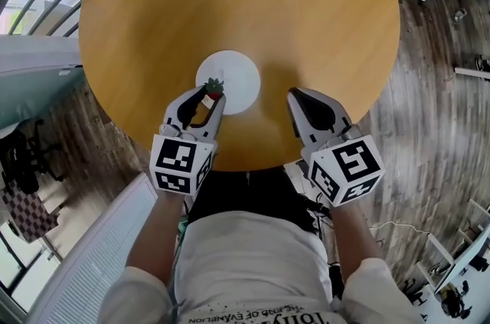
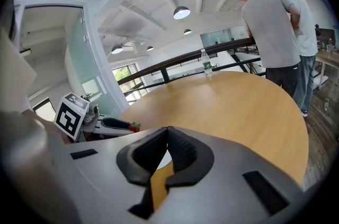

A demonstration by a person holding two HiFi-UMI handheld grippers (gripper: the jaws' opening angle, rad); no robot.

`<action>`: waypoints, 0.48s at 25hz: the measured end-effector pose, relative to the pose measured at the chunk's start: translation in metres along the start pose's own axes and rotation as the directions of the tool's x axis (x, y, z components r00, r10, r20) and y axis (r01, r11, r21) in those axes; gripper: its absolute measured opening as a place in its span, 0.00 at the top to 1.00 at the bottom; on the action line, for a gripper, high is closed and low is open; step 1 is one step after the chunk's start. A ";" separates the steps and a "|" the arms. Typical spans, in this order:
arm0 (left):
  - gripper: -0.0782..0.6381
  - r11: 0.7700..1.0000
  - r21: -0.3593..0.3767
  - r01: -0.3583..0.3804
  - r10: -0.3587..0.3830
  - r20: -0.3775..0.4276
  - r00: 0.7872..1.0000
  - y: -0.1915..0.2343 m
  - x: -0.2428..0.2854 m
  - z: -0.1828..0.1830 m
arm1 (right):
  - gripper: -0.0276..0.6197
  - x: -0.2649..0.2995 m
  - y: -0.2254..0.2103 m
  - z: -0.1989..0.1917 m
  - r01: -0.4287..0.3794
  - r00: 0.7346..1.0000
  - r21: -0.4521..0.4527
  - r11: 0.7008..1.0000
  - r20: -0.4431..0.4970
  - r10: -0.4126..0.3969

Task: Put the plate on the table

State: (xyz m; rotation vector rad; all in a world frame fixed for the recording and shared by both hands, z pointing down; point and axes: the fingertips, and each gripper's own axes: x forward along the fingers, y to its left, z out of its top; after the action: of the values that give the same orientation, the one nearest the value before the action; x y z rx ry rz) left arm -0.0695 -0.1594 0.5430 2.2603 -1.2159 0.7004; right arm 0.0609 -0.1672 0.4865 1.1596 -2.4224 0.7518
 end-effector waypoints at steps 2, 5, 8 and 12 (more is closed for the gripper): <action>0.69 1.000 0.013 0.001 -0.001 -0.014 1.000 0.000 0.005 -0.003 | 0.92 0.002 -0.001 -0.002 -0.002 1.000 0.000 1.000 -0.004 0.002; 0.69 1.000 0.023 0.006 -0.006 -0.029 1.000 0.001 0.011 -0.008 | 0.92 0.004 -0.003 -0.005 -0.001 1.000 0.002 1.000 -0.010 0.001; 0.69 0.999 0.033 0.010 -0.008 -0.044 0.999 0.001 0.015 -0.012 | 0.92 0.007 -0.006 -0.007 0.002 1.000 0.005 1.000 -0.018 -0.001; 0.69 0.999 0.034 0.011 -0.009 -0.065 0.998 0.006 0.021 -0.020 | 0.92 0.011 -0.005 -0.009 -0.002 1.000 0.007 1.000 -0.019 0.003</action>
State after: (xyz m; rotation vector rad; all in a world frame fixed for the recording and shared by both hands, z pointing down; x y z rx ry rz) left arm -0.0688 -0.1623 0.5723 2.2513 -1.1694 0.7904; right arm 0.0592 -0.1713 0.5004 1.1469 -2.4076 0.7694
